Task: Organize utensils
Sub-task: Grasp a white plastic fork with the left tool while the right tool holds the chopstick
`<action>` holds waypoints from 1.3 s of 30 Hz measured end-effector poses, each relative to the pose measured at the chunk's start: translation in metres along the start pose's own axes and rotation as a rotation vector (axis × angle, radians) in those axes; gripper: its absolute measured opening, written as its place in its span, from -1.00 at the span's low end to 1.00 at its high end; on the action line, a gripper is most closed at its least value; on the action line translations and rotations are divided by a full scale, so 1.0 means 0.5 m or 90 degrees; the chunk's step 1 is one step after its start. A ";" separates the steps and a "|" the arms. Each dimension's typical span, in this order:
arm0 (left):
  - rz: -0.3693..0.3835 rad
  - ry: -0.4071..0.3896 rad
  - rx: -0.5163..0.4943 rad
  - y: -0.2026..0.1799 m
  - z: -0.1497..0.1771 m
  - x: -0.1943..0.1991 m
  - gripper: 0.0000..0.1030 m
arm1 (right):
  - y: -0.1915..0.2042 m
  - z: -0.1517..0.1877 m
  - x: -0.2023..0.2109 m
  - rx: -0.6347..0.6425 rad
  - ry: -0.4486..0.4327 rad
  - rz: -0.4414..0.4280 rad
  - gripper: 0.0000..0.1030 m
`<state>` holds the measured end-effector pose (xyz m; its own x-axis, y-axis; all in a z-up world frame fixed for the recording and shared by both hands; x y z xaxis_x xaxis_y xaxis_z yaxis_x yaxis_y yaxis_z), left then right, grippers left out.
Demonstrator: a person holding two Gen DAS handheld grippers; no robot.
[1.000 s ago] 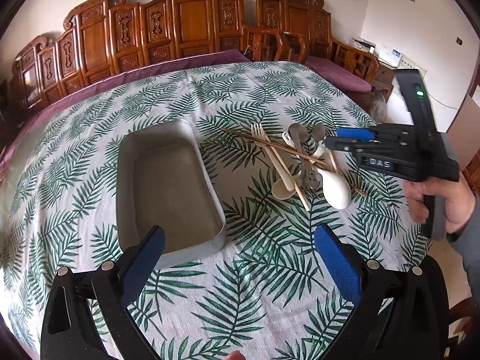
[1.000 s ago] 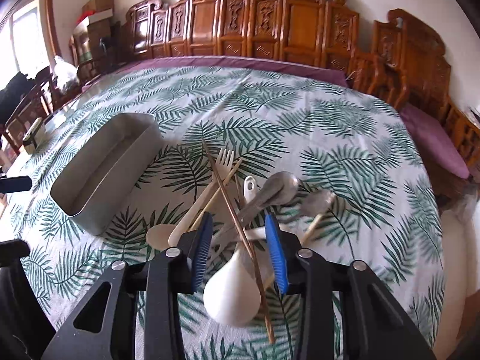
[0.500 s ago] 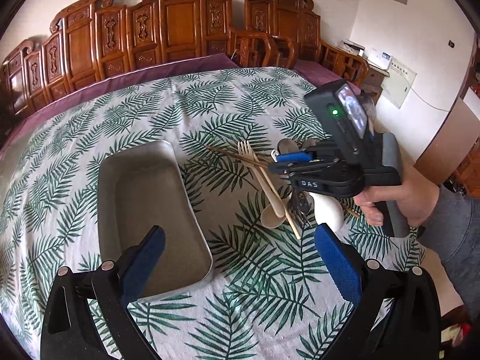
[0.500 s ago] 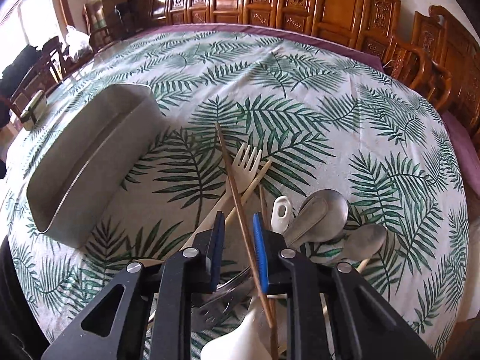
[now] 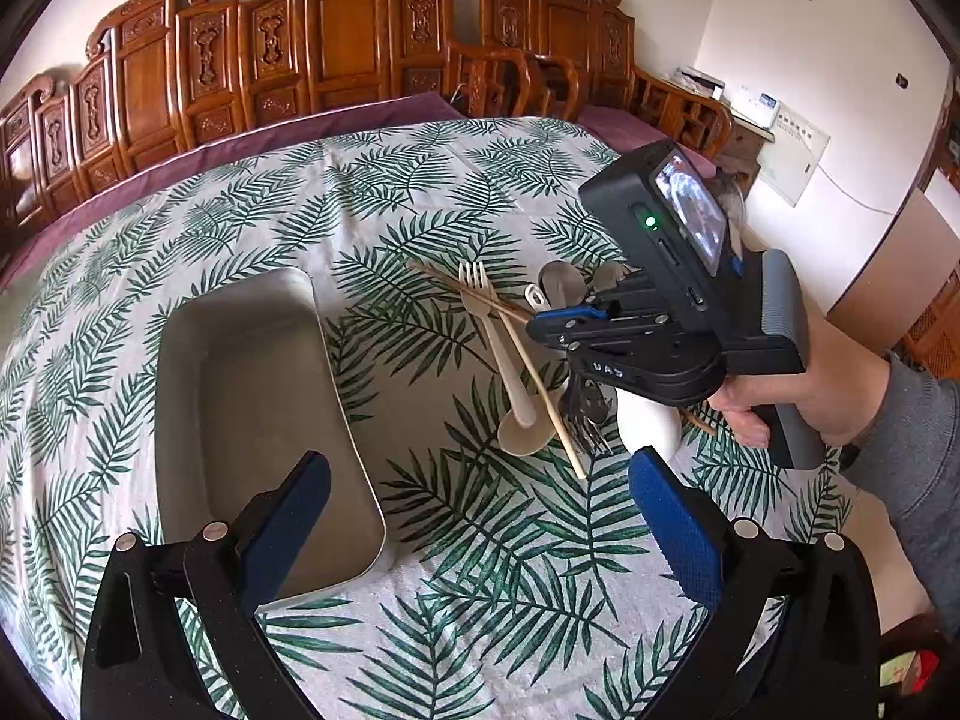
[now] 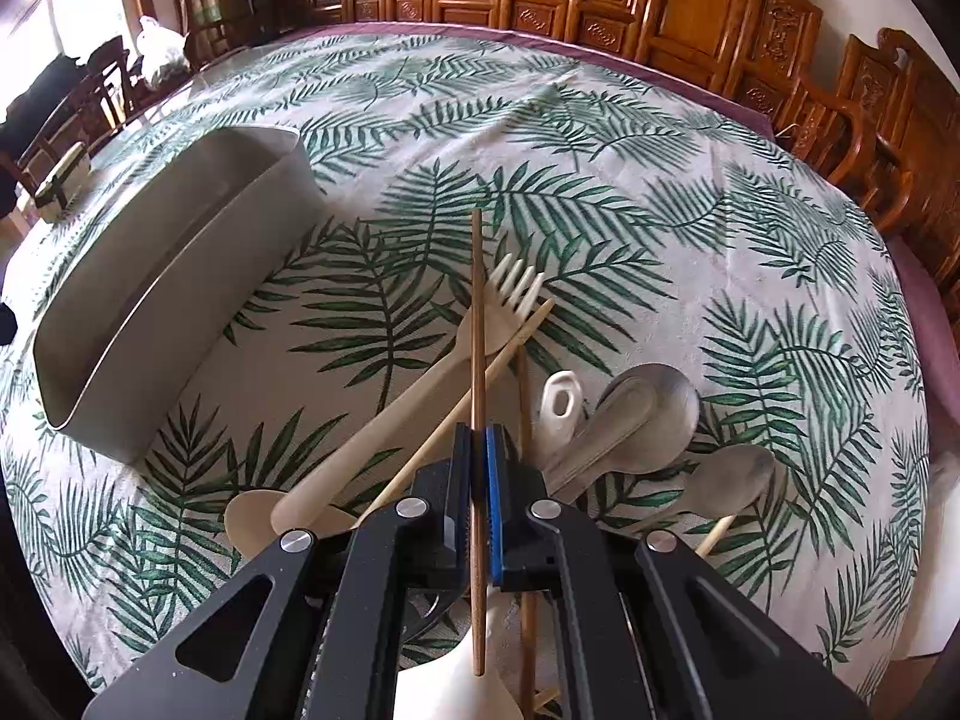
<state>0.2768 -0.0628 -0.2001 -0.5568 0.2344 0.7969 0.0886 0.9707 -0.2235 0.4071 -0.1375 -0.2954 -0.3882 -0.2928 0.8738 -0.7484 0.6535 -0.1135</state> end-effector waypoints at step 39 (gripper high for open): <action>-0.041 0.112 0.085 -0.034 -0.097 -0.289 -0.53 | -0.092 0.213 0.188 -0.198 -0.082 0.038 -0.89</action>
<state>0.3956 -0.1104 -0.2842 -0.4036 0.1899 0.8950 -0.0584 0.9709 -0.2323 0.3480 -0.2695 -0.2584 -0.5060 -0.3203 0.8008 -0.5306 0.8476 0.0038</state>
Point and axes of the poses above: each gripper's, at about its wrist camera, not at the fingertips, and x roughly against the way its jaws point, y to its left, z to its underside, the point moved 9 cm from there along -x, roughly the way its jaws point, and after that the axes turned 14 degrees about x, right-handed, at the moved point
